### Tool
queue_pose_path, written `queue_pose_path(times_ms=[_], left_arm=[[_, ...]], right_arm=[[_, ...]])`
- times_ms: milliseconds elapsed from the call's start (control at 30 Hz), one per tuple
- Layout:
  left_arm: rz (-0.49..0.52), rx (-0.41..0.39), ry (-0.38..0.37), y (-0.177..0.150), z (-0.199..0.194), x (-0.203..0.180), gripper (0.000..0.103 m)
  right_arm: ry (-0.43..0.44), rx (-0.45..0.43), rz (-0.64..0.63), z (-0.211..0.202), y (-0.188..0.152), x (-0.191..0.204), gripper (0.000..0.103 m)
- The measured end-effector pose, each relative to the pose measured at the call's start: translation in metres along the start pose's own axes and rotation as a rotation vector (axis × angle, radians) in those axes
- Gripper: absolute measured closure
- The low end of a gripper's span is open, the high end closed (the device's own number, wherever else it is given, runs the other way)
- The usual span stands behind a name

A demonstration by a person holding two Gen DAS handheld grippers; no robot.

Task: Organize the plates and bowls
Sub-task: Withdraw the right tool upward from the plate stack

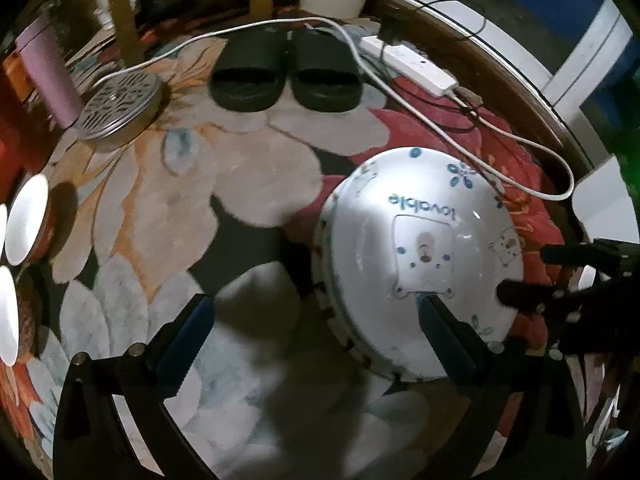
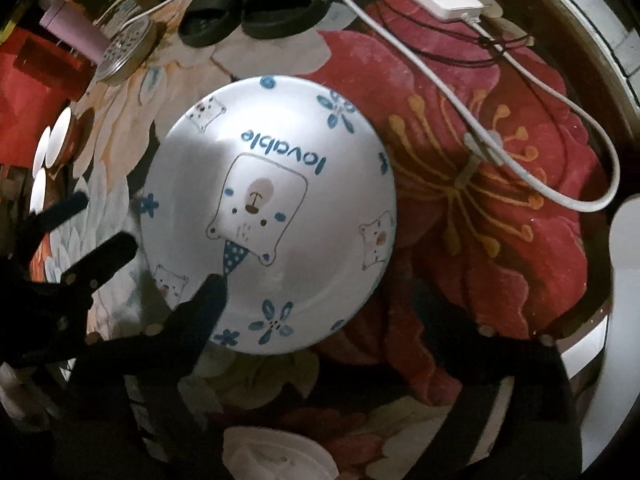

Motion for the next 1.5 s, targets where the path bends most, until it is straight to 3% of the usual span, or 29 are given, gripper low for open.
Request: queue_pose_path(times_ms=[1500], left_arm=[[-0.175,-0.016,0.115,-0.052,-0.053,0.114,0.001]], right_arm=[[0.051,-0.039,-0.118,0.001,-0.001,0.101,0.004]])
Point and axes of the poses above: each gripper's, at about its wrist camera, not at the fingertips, and z roughly the way its jaws point, x to its left, y to its top, the point moved 1 cm from there along z, roughly the way its jaws point, and after that the axes turned 8 degrees about -x, right-handed, at the moved point
